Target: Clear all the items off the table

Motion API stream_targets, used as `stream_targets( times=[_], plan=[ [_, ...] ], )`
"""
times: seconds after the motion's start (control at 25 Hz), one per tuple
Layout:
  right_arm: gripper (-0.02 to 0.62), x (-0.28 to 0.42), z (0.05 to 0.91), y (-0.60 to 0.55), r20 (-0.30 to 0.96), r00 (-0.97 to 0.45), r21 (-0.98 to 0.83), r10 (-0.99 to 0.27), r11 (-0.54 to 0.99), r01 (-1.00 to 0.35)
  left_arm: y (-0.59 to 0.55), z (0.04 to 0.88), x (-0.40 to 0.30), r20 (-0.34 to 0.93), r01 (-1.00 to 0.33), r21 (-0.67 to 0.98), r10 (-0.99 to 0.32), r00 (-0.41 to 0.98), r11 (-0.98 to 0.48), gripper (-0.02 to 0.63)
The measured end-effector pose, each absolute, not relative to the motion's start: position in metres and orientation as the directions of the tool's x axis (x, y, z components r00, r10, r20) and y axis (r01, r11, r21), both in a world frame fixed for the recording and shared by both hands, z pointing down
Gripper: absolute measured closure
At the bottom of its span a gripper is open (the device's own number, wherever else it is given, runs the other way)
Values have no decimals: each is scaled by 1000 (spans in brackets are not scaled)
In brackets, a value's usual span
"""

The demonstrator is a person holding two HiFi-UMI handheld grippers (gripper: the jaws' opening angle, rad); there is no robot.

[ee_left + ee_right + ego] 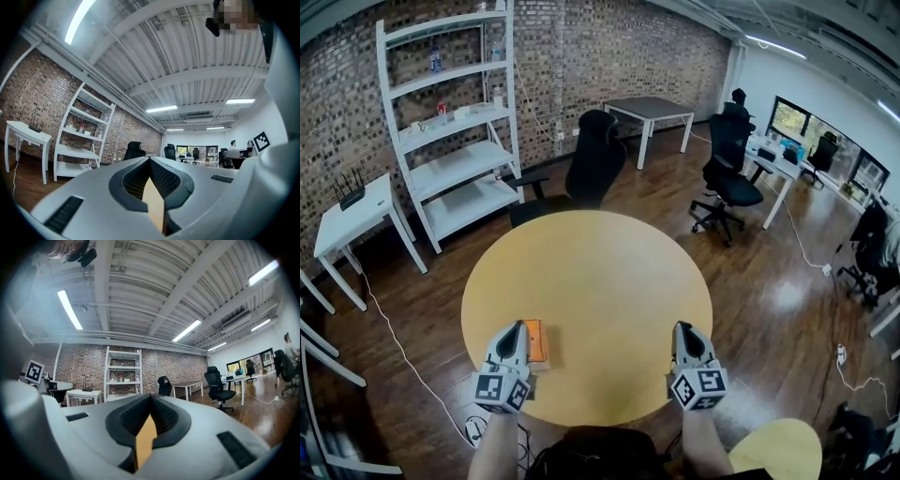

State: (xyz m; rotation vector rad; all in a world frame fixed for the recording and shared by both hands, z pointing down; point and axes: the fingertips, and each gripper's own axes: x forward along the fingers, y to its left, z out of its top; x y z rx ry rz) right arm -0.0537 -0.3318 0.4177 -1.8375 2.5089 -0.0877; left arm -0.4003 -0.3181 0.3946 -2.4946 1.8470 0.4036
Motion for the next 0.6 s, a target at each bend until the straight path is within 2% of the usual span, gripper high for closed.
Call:
stream_targets(
  times=[0.2, 0.4, 0.6],
  plan=[
    [591, -7, 409, -294, 10, -157, -64, -988, 156, -986, -333, 376, -348, -230, -887, 129, -883, 409, -444, 604],
    [591, 91, 419, -225, 51, 113, -45, -992, -116, -992, -351, 375, -248, -272, -757, 139, -760, 591, -638, 604],
    [591, 171, 417, -140, 65, 380, -44, -923, -383, -923, -350, 375, -152, -287, -587, 175, -612, 737, -790, 604]
  ],
)
